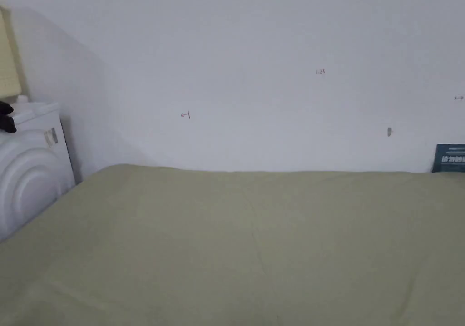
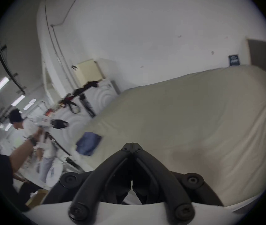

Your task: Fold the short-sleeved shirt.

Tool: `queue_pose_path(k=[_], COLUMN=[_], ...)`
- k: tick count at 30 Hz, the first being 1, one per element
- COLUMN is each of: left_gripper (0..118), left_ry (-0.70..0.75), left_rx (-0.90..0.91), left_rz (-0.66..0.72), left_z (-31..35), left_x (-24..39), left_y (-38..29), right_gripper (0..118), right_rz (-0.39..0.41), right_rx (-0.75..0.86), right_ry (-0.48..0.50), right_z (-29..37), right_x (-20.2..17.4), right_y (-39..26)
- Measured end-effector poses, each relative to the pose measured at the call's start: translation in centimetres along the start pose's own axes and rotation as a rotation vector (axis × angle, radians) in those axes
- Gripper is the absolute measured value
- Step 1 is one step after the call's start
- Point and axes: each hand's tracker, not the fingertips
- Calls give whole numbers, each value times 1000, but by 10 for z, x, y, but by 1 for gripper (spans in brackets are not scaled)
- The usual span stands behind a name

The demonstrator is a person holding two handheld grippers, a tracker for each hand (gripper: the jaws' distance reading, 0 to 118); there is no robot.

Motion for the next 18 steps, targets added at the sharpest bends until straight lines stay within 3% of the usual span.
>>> queue_pose_path(k=[2,6,9,10,11,14,18], left_gripper=[65,64,54,37,0,0,0], left_ry=[-28,-87,-109,-134,-115,-163,-93], left_rx=[92,252,311,334,390,496,525], left_rz=[-62,-37,-10,1,-9,-40,-99], left_z=[8,4,0,3,7,18,33], left_x=[58,152,200,216,233,271,310], left_y=[-5,-31,-45,-50,-58,-76,-112], right_gripper=[2,2,2,2,2,2,2], right_rz=[37,133,199,222,231,223,248], right_rx=[12,80,123,138,156,217,315], right_ry=[-92,-196,-306,-353,-408,-492,-605], right_z=[5,13,17,18,20,25,36], right_x=[2,5,-1,-4,-7,-9,-10], right_y=[14,37,44,45,45,40,5])
